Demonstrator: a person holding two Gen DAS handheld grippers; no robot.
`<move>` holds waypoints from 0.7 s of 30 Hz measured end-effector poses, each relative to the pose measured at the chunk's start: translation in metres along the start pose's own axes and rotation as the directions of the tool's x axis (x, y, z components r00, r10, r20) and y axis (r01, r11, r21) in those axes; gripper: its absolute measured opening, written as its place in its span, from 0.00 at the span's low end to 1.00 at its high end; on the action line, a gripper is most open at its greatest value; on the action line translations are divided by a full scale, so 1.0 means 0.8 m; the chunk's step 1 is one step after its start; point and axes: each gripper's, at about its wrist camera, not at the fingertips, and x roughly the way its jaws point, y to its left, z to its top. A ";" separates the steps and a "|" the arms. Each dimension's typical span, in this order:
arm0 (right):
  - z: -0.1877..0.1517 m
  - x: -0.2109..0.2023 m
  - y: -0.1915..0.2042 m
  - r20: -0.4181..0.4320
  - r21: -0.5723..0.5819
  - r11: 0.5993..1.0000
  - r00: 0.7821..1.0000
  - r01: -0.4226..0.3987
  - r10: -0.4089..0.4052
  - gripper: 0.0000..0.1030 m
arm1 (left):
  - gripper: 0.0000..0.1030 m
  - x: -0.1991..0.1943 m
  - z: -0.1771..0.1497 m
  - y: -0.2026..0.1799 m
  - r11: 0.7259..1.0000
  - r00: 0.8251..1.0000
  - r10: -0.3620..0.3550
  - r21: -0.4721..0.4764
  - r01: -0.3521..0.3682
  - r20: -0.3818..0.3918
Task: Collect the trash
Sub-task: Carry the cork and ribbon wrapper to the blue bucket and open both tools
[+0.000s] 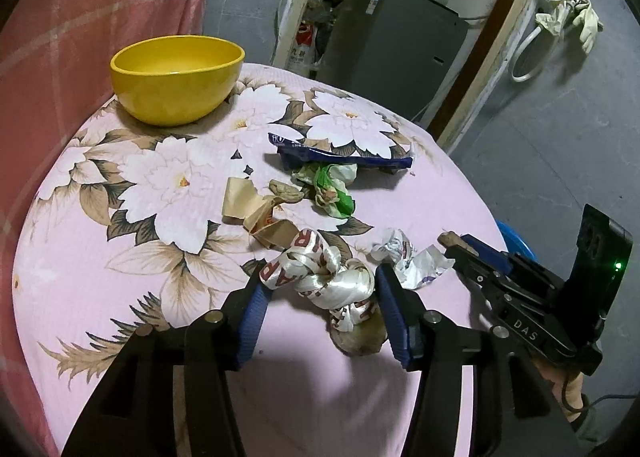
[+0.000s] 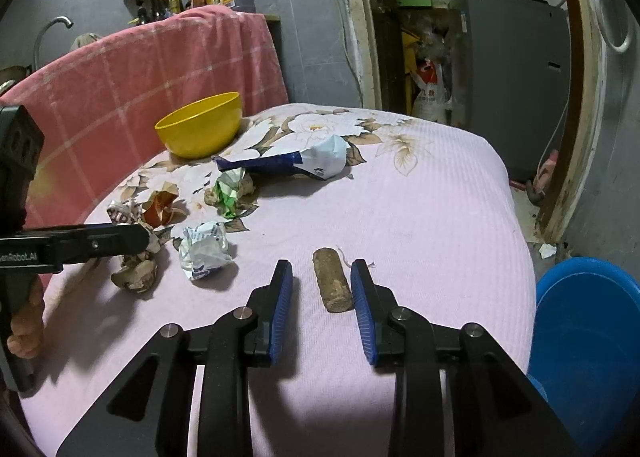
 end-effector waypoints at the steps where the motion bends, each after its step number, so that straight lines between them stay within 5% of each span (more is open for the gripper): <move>1: 0.000 0.000 0.000 -0.002 0.000 1.000 1.000 0.006 -0.006 0.22 | 0.32 0.000 0.000 -0.001 1.000 1.000 -0.006 0.001 0.006 -0.001; 5: 0.000 0.002 0.000 -0.015 -0.003 1.000 1.000 0.022 -0.022 0.12 | 0.30 -0.004 -0.002 -0.009 1.000 1.000 -0.007 0.029 0.006 0.005; 13: 0.001 -0.006 -0.002 0.025 0.007 1.000 1.000 0.019 -0.019 0.11 | 0.29 -0.028 -0.013 -0.042 0.986 0.994 -0.008 0.169 -0.011 0.110; 21: 0.010 -0.055 -0.005 0.247 0.021 0.999 0.968 0.038 -0.042 0.11 | 0.29 -0.044 -0.008 -0.081 0.968 0.969 -0.038 0.248 -0.024 0.243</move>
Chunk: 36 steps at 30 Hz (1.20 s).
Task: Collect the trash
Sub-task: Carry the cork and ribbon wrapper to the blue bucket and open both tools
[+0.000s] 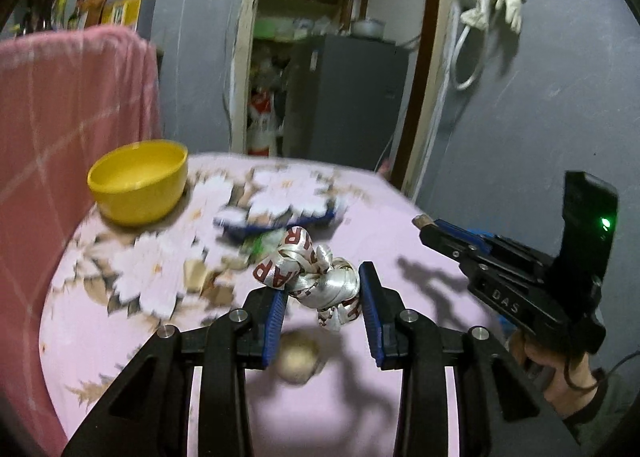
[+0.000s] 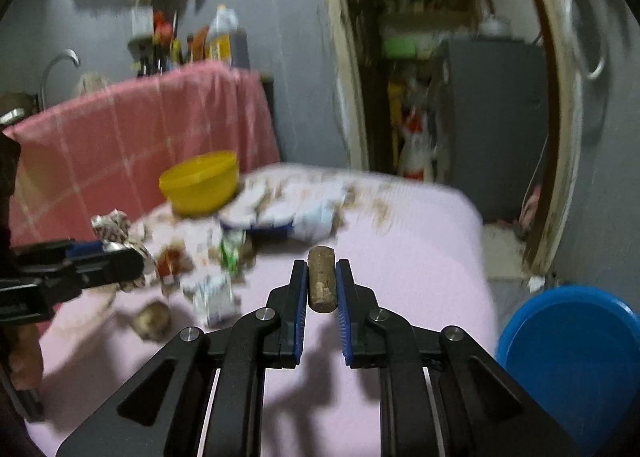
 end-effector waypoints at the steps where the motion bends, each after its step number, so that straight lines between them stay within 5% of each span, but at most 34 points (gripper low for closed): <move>1: 0.004 -0.009 -0.003 0.046 0.007 1.000 0.999 0.005 -0.005 0.12 | 0.29 -0.001 0.005 -0.005 1.000 1.000 -0.002 0.004 0.002 0.024; 6: 0.019 -0.059 -0.017 0.248 0.018 0.998 0.967 0.061 -0.063 0.12 | 0.30 0.002 0.033 -0.032 0.999 0.992 -0.034 0.015 0.033 0.120; 12: 0.027 -0.123 -0.039 0.436 0.051 0.982 0.880 0.183 -0.187 0.12 | 0.30 0.011 0.064 -0.089 0.993 0.970 -0.091 0.096 0.071 0.224; 17: 0.022 -0.154 -0.067 0.487 0.118 0.940 0.807 0.320 -0.335 0.12 | 0.30 0.034 0.080 -0.135 0.981 0.958 -0.155 0.156 0.120 0.241; 20: 0.017 -0.161 -0.089 0.458 0.162 0.910 0.788 0.382 -0.412 0.12 | 0.30 0.054 0.086 -0.164 0.969 0.955 -0.199 0.191 0.158 0.220; 30: -0.007 -0.155 -0.186 0.192 0.362 0.801 0.802 0.477 -0.565 0.12 | 0.30 0.152 0.089 -0.243 0.953 0.966 -0.259 0.158 0.260 -0.023; 36: -0.022 -0.147 -0.216 0.073 0.405 0.769 0.822 0.494 -0.565 0.12 | 0.30 0.211 0.080 -0.265 0.952 0.948 -0.268 0.105 0.288 -0.171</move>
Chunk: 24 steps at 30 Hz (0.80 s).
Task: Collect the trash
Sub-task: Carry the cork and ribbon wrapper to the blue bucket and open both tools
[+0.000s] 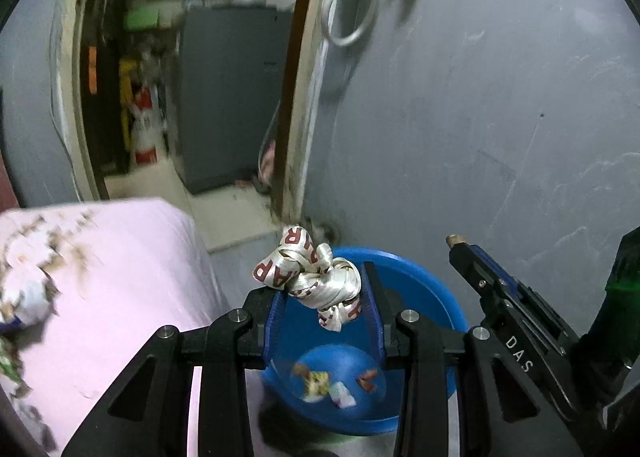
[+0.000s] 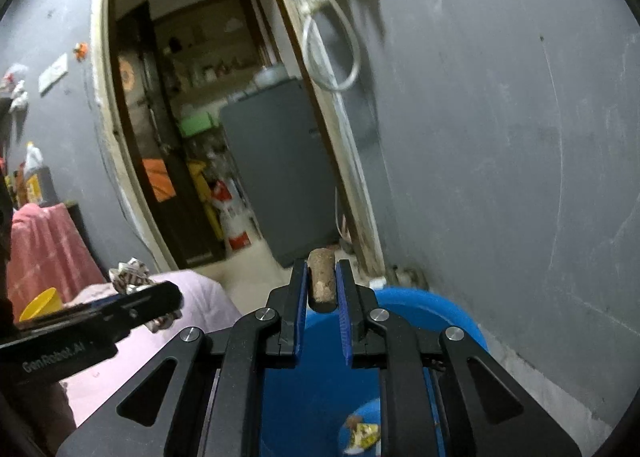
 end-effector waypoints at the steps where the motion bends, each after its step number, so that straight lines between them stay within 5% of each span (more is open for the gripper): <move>1: -0.001 0.003 -0.004 -0.018 0.014 1.000 1.000 -0.001 0.001 0.12 | 0.30 0.008 -0.001 0.000 1.000 1.000 -0.004 -0.006 0.004 -0.021; 6: -0.004 0.014 -0.019 -0.081 0.049 0.999 0.997 0.014 -0.010 0.14 | 0.33 0.041 -0.010 0.003 1.000 0.993 -0.007 -0.021 0.005 -0.114; 10: -0.007 0.017 -0.028 -0.104 0.079 0.997 0.994 0.019 -0.011 0.24 | 0.38 0.053 -0.018 0.002 1.000 0.989 -0.016 -0.028 0.012 -0.144; 18: -0.005 0.011 -0.026 -0.080 0.087 0.996 0.997 0.018 -0.011 0.29 | 0.46 0.033 -0.022 0.003 1.000 0.996 0.013 -0.027 -0.016 -0.091; 24: 0.001 0.005 -0.011 -0.027 0.059 0.998 1.000 0.015 -0.014 0.46 | 0.56 -0.007 -0.015 0.024 0.994 0.995 0.101 -0.047 -0.102 -0.016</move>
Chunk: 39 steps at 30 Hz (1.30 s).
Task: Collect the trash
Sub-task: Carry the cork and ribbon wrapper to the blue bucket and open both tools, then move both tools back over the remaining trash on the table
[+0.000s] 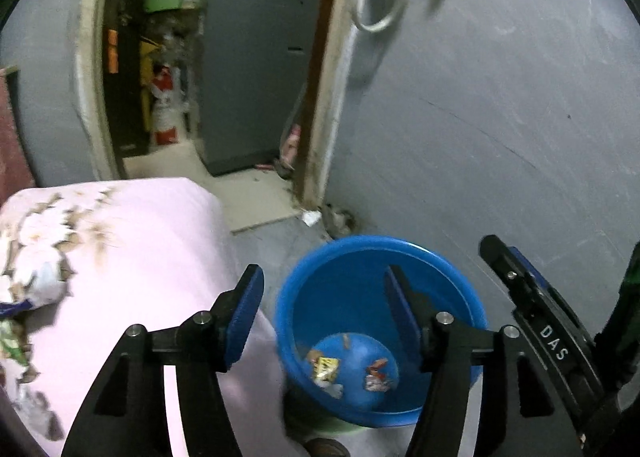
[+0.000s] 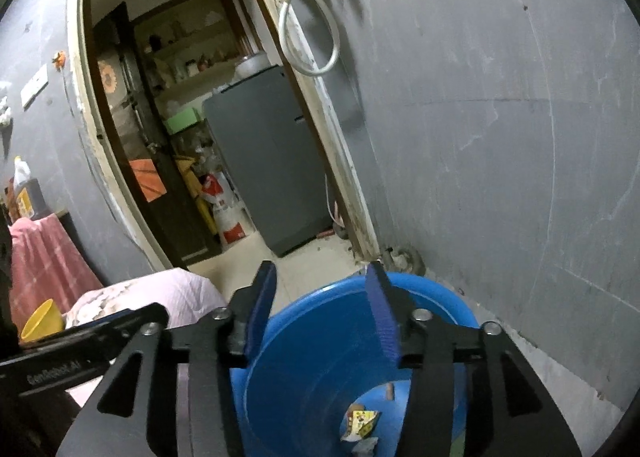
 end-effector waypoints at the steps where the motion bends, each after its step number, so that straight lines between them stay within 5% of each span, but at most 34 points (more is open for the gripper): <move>1: 0.001 0.000 0.003 0.007 -0.004 1.000 1.000 -0.001 0.001 0.47 | 0.58 -0.006 0.001 0.005 1.000 1.000 0.014 -0.007 -0.014 0.011; 5: 0.005 -0.005 0.021 0.039 -0.032 0.999 0.999 -0.017 0.018 0.60 | 0.71 -0.039 0.004 0.036 0.997 0.995 0.062 -0.043 -0.059 0.075; 7: 0.006 -0.008 0.035 0.065 -0.049 0.998 0.997 -0.043 0.047 0.78 | 0.80 -0.057 0.003 0.051 0.995 0.988 0.090 -0.063 -0.083 0.122; 9: 0.007 -0.014 0.049 0.097 -0.070 0.995 0.992 -0.073 0.080 0.81 | 0.87 -0.078 0.001 0.064 0.990 0.977 0.123 -0.082 -0.110 0.174; 15: 0.004 -0.033 0.099 0.203 -0.148 0.976 0.961 -0.161 0.189 1.00 | 0.97 -0.144 -0.018 0.102 0.956 0.899 0.290 -0.135 -0.259 0.330; 26: -0.011 -0.061 0.174 0.304 -0.271 0.926 0.890 -0.262 0.340 1.00 | 0.98 -0.238 -0.069 0.157 0.873 0.731 0.487 -0.237 -0.427 0.478; 34: -0.038 -0.095 0.226 0.381 -0.389 0.867 0.802 -0.311 0.459 1.00 | 0.98 -0.281 -0.103 0.188 0.846 0.677 0.531 -0.274 -0.457 0.510; 39: -0.053 -0.098 0.258 0.338 -0.471 0.827 0.802 -0.308 0.492 1.00 | 0.98 -0.306 -0.123 0.201 0.822 0.638 0.564 -0.283 -0.495 0.524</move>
